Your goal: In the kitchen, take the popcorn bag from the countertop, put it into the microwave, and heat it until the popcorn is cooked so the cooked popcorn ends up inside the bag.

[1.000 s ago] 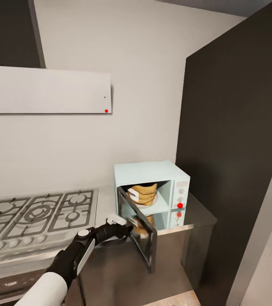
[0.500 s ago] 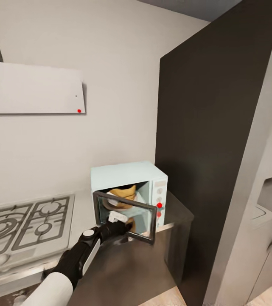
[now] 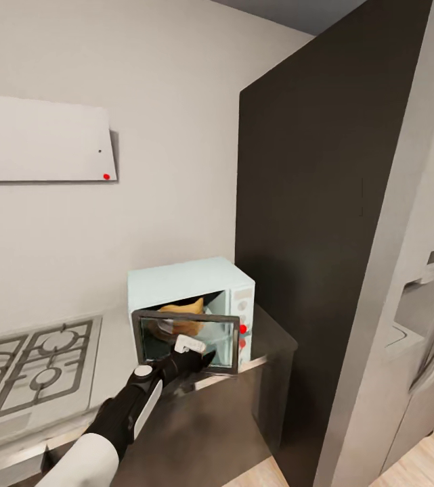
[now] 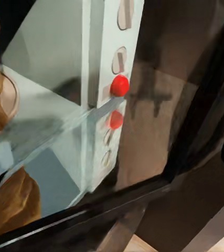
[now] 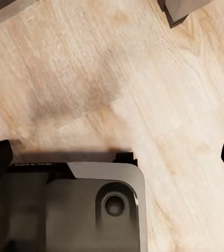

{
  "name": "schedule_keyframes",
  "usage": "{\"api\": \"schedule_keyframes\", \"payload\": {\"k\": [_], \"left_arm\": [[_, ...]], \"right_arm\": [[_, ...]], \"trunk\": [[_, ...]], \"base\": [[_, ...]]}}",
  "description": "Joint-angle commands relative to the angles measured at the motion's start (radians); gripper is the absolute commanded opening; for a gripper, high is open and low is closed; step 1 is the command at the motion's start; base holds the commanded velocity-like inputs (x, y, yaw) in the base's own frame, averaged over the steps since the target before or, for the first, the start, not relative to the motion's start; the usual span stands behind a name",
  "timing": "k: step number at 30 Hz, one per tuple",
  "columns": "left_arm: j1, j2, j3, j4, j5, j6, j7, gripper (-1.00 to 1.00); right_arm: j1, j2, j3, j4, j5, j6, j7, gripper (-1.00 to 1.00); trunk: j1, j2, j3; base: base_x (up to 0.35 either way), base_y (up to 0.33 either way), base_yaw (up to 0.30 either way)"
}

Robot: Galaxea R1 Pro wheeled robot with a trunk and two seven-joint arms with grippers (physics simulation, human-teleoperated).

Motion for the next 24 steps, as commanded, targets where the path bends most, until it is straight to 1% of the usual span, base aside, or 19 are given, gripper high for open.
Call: {"api": "schedule_keyframes", "payload": {"k": [1, 7, 12, 21, 24], "left_arm": [[0.000, 0.000, 0.002, -0.001, 0.001, 0.006, -0.002, 1.00], [0.000, 0.000, 0.003, 0.000, 0.001, 0.006, -0.002, 1.00], [0.000, 0.000, 0.003, 0.000, 0.001, 0.007, -0.002, 1.00], [0.000, 0.000, 0.004, 0.000, 0.001, 0.005, -0.002, 1.00], [0.000, 0.000, 0.003, 0.000, 0.001, 0.005, -0.002, 1.00]], "right_arm": [[-0.001, -0.001, -0.006, 0.004, 0.003, -0.005, 0.000, 1.00], [-0.001, -0.001, -0.006, 0.004, 0.004, -0.005, 0.000, 1.00], [-0.001, -0.001, -0.006, 0.004, 0.003, -0.006, 0.000, 1.00], [-0.001, -0.001, -0.006, 0.004, 0.004, -0.007, -0.001, 1.00], [-0.001, -0.001, -0.006, 0.004, 0.004, -0.006, -0.001, 1.00]], "trunk": [[0.001, -0.001, 0.000], [0.001, -0.001, 0.000], [0.001, -0.001, 0.000], [0.001, -0.001, 0.000], [0.001, -0.001, 0.000]], "base": [[0.315, 0.000, -0.004], [0.298, -0.051, -0.001], [0.047, -0.017, 0.000], [0.162, 0.000, 0.000], [0.079, 0.000, 0.000]]}}
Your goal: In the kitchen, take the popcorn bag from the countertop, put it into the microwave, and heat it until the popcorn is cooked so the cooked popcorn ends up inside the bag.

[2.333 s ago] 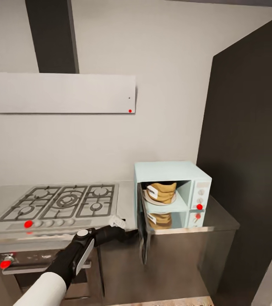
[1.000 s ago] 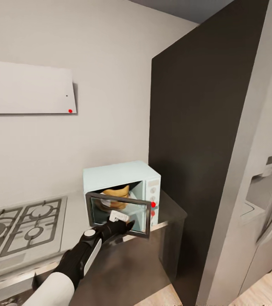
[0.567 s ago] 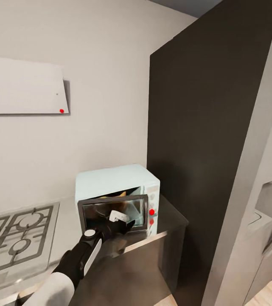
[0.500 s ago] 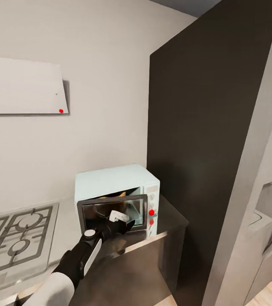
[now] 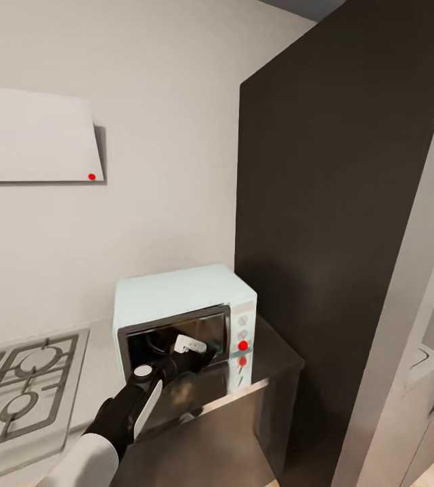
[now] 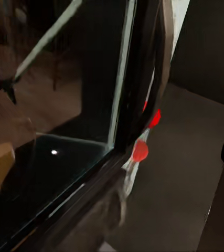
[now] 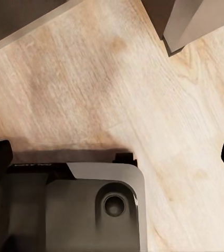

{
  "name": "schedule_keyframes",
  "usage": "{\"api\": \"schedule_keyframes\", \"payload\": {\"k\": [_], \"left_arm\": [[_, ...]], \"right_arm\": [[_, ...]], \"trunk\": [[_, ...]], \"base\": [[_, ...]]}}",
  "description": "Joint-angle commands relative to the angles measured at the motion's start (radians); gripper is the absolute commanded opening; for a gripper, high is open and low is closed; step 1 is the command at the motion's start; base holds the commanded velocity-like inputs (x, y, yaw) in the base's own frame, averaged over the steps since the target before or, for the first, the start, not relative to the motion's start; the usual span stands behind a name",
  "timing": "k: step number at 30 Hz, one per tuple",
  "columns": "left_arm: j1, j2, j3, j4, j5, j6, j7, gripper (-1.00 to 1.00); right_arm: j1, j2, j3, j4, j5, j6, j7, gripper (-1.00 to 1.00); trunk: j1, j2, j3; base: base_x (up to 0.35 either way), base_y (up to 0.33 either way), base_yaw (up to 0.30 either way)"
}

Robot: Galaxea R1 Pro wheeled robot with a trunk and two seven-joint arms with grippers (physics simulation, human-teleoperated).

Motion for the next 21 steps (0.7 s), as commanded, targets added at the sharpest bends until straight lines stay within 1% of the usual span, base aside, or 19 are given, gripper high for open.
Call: {"api": "schedule_keyframes", "payload": {"k": [1, 7, 10, 14, 16, 21], "left_arm": [[0.000, 0.000, 0.001, -0.001, 0.001, 0.007, -0.003, 1.00], [0.000, 0.000, 0.003, -0.001, 0.002, 0.007, -0.003, 1.00], [0.000, 0.000, 0.003, -0.001, 0.002, 0.006, -0.003, 1.00], [0.000, 0.000, 0.004, -0.001, 0.002, 0.005, -0.003, 1.00], [0.000, 0.000, 0.004, -0.001, 0.002, 0.005, -0.003, 1.00], [0.000, 0.000, 0.004, -0.001, 0.002, 0.005, -0.003, 1.00]], "right_arm": [[-0.001, -0.001, -0.006, 0.004, 0.003, -0.005, 0.000, 1.00], [-0.001, -0.001, -0.006, 0.004, 0.004, -0.006, 0.000, 1.00], [-0.001, -0.001, -0.006, 0.004, 0.003, -0.006, 0.000, 1.00], [-0.001, -0.001, -0.006, 0.004, 0.003, -0.006, 0.000, 1.00], [-0.001, -0.001, -0.006, 0.004, 0.003, -0.006, 0.001, 1.00], [-0.001, -0.001, -0.006, 0.004, 0.003, -0.006, 0.001, 1.00]], "trunk": [[0.001, -0.001, 0.000], [0.001, -0.001, 0.000], [0.001, -0.001, 0.000], [0.001, -0.001, 0.000], [0.001, -0.001, 0.000], [0.001, -0.001, 0.000]], "base": [[0.182, 0.000, 0.000], [0.053, 0.000, 0.000], [0.196, 0.000, 0.000], [0.023, 0.000, 0.000], [-0.197, 0.000, 0.000], [-0.321, 0.000, 0.000]]}}
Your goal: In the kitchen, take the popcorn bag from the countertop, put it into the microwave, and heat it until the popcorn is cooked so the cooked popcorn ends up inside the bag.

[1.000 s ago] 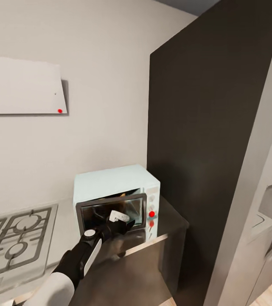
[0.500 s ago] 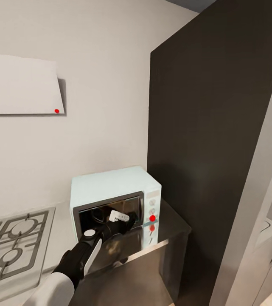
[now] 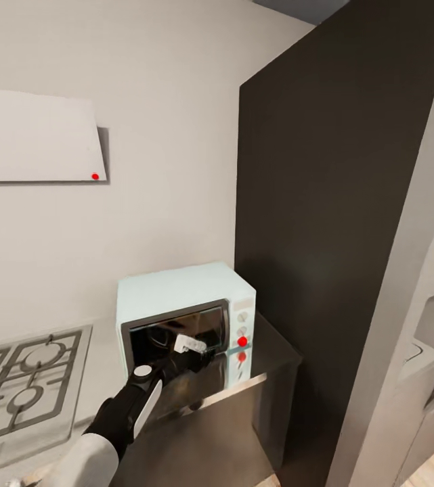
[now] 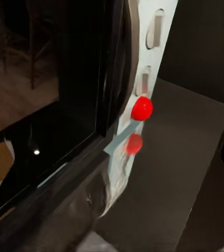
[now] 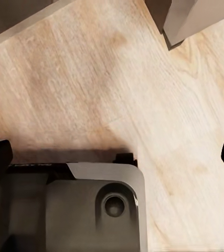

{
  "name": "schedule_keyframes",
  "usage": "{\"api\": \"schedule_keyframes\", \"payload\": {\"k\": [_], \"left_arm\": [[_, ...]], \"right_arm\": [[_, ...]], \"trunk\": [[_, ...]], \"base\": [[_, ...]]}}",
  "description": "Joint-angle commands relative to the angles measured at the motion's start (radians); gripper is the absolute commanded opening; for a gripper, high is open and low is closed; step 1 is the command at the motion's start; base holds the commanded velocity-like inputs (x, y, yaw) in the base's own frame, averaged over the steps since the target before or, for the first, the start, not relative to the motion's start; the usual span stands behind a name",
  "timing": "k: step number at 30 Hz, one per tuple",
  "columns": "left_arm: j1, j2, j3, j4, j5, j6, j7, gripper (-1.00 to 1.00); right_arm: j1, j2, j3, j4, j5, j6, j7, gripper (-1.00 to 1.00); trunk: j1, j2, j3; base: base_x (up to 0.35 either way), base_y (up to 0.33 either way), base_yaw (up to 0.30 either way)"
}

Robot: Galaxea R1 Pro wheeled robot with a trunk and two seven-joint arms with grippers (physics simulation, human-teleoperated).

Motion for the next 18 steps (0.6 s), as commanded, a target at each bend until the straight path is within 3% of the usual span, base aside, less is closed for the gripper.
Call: {"api": "schedule_keyframes", "payload": {"k": [1, 12, 16, 18], "left_arm": [[0.000, 0.000, 0.001, -0.001, 0.001, 0.007, -0.003, 1.00], [0.000, 0.000, 0.001, 0.007, 0.001, 0.008, -0.003, 1.00], [0.000, 0.001, 0.005, 0.084, 0.002, 0.006, -0.003, 1.00], [0.000, 0.006, 0.033, 0.160, 0.003, 0.005, 0.004, 1.00]], "right_arm": [[-0.001, -0.001, -0.005, 0.004, 0.003, -0.005, 0.000, 1.00], [-0.001, -0.001, -0.005, 0.004, 0.004, -0.005, 0.000, 1.00], [-0.001, -0.001, -0.006, 0.004, 0.003, -0.005, -0.001, 1.00], [-0.001, -0.002, -0.006, 0.004, 0.003, -0.005, -0.002, 1.00]], "trunk": [[0.000, -0.001, -0.001], [0.000, -0.001, -0.001], [0.000, -0.001, -0.001], [0.000, -0.001, -0.001]], "base": [[-0.342, 0.000, 0.000], [-0.344, 0.000, 0.000], [-0.344, 0.000, 0.000], [-0.344, 0.000, 0.000]]}}
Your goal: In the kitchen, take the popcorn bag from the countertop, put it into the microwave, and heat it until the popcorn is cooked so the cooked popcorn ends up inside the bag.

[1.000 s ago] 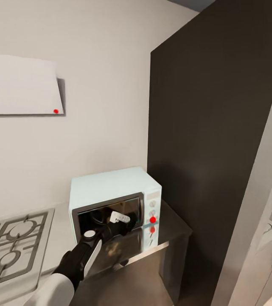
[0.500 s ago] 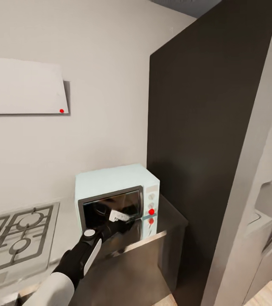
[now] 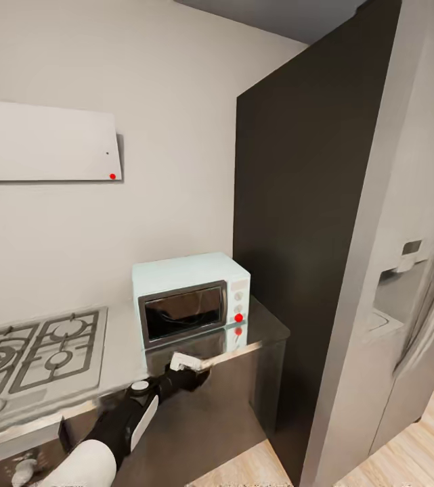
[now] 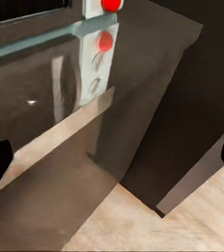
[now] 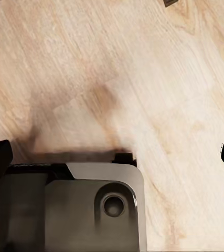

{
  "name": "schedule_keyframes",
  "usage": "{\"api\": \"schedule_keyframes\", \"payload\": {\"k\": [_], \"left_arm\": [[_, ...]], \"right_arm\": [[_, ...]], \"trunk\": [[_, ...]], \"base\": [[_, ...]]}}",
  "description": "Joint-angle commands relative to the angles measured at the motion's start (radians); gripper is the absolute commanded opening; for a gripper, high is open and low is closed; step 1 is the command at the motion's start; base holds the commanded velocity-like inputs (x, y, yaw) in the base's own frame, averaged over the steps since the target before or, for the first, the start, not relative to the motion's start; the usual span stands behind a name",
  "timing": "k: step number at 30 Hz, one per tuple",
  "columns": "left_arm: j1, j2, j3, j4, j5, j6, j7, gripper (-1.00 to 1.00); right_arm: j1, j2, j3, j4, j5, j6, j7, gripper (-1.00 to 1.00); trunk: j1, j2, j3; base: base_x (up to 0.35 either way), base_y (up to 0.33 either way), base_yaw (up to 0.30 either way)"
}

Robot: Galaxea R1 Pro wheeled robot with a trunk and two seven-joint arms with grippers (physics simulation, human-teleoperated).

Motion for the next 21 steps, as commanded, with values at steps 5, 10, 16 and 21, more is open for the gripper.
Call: {"api": "schedule_keyframes", "payload": {"k": [5, 10, 16, 21], "left_arm": [[0.000, 0.056, 0.025, 0.428, 0.003, -0.081, 0.049, 1.00], [0.074, 0.129, 0.026, 0.569, 0.004, -0.196, 0.231, 1.00], [0.384, 0.158, 0.026, 0.575, 0.004, 0.020, 0.303, 1.00], [0.490, 0.156, 0.026, 0.574, 0.004, 0.127, 0.315, 1.00]], "right_arm": [[-0.001, -0.001, -0.005, 0.004, 0.003, -0.005, 0.000, 1.00], [-0.001, -0.001, -0.005, 0.004, 0.003, -0.007, -0.001, 1.00], [-0.001, -0.002, -0.008, 0.002, 0.003, -0.011, -0.003, 1.00], [-0.001, -0.002, -0.015, -0.003, 0.003, -0.037, -0.003, 1.00]], "trunk": [[0.000, -0.001, 0.000], [0.000, -0.001, 0.000], [0.000, -0.001, 0.000], [0.000, -0.001, 0.000]], "base": [[-0.344, 0.000, 0.000], [-0.344, 0.000, 0.000], [-0.128, 0.000, 0.000], [-0.004, 0.000, 0.000]]}}
